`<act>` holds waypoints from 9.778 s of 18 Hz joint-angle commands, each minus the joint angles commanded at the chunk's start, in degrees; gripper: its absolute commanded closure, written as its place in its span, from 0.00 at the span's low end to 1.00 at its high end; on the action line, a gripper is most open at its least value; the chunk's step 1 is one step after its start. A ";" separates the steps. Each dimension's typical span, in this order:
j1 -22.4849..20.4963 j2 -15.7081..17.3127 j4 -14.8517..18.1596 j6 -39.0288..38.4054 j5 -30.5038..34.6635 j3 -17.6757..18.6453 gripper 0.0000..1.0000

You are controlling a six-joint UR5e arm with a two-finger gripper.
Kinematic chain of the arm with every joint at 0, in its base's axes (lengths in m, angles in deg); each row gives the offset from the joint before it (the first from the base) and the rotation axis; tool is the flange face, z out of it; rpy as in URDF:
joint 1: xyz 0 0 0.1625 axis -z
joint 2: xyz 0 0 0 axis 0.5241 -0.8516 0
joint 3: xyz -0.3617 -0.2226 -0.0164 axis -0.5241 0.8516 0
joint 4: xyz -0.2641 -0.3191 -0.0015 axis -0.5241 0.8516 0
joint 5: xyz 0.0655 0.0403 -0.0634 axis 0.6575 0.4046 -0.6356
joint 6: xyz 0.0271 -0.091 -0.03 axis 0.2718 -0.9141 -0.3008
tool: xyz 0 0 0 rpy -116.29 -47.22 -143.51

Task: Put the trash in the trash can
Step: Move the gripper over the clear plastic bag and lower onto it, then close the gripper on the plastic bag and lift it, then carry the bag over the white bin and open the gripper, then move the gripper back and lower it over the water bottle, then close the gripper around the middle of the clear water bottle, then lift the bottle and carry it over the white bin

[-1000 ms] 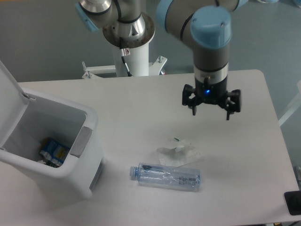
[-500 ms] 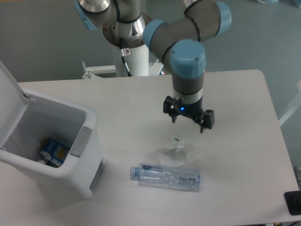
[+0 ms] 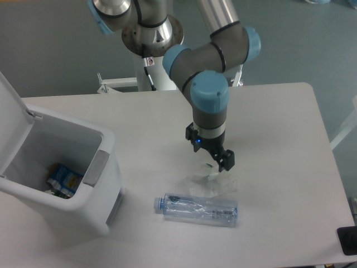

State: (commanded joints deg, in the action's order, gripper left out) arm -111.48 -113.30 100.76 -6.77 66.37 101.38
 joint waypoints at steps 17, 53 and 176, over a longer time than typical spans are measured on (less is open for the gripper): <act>1.14 -2.64 -0.44 -2.80 -0.10 -0.26 1.00; 8.86 11.94 0.79 -65.83 -19.69 -24.88 1.00; 3.51 -0.10 -2.37 -36.79 -17.40 -23.73 0.40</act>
State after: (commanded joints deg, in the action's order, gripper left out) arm -107.96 -113.40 98.39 -43.56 48.97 77.64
